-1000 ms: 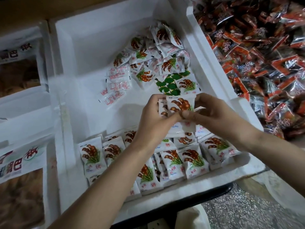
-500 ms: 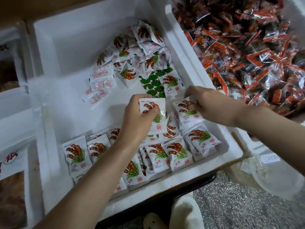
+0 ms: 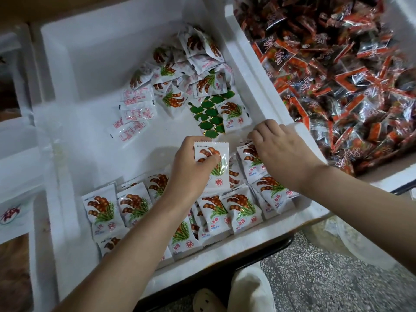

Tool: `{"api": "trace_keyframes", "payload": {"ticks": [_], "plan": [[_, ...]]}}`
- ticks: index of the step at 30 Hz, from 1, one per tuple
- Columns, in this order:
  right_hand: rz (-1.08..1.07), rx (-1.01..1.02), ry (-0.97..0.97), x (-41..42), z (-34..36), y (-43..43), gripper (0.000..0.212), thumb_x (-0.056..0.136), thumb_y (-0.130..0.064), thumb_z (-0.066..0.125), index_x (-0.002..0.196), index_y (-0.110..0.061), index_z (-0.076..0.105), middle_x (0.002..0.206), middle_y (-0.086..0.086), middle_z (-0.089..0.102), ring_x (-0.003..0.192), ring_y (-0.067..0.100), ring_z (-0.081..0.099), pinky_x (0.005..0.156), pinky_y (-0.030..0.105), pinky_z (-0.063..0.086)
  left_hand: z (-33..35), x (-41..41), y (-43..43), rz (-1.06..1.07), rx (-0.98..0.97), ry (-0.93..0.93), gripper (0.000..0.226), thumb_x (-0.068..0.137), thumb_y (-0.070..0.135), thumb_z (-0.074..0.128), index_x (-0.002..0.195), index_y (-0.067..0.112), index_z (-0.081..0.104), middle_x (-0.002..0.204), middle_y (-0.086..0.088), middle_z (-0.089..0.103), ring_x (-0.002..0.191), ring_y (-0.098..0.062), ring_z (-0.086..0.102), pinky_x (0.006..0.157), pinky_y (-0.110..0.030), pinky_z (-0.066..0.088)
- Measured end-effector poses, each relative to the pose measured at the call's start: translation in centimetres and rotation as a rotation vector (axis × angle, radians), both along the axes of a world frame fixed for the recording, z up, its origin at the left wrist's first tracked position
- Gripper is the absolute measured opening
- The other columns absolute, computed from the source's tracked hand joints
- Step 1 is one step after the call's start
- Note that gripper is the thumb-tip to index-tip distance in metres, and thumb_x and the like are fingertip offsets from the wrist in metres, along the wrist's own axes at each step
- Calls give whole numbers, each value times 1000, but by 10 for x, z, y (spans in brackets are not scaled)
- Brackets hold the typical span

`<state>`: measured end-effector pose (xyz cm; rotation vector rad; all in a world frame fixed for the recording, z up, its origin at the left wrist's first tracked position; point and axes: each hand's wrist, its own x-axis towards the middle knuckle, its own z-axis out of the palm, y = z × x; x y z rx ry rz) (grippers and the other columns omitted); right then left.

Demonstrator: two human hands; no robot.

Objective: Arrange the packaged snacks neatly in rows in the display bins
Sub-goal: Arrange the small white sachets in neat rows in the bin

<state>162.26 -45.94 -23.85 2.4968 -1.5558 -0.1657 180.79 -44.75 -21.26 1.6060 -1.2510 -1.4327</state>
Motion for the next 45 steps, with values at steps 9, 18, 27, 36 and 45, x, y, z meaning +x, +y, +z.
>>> {"api": "trace_keyframes", "payload": {"ticks": [9,18,27,36,45], "plan": [[11,105,-431,-1,0,4,38,86,-11,63,122,-2,54,112,14,59,98,29,58,84,37,50,2,-2,5,10,23,59,18,93,10,57,102,25,57,93,-1,69,72,-6,67,57,-23,55],[-440,738,-1561,6,39,32,26,84,-38,46,103,-25,58,74,-13,61,67,-2,58,61,15,45,7,-29,8,152,75,249,5,88,18,64,90,14,61,80,-1,72,77,-14,69,75,-32,57],[-411,417,-1182,-19,34,52,48,80,-22,69,118,-33,42,105,-9,57,82,4,56,72,18,51,3,-47,12,-60,-74,118,7,87,14,65,89,18,60,87,-2,70,75,-6,67,61,-14,50],[-264,370,-849,-35,40,36,23,85,-3,65,105,-14,65,54,-21,48,60,-17,50,58,2,36,-18,-49,22,-395,-426,-414,23,89,21,63,110,18,53,107,10,56,104,-5,50,87,-12,39],[-41,225,-232,-19,7,48,56,60,14,46,111,-7,58,105,12,56,95,30,54,78,38,48,-43,-8,28,-683,-554,-907,39,86,35,47,117,12,55,121,-4,55,121,-25,44,100,-44,38]]}}
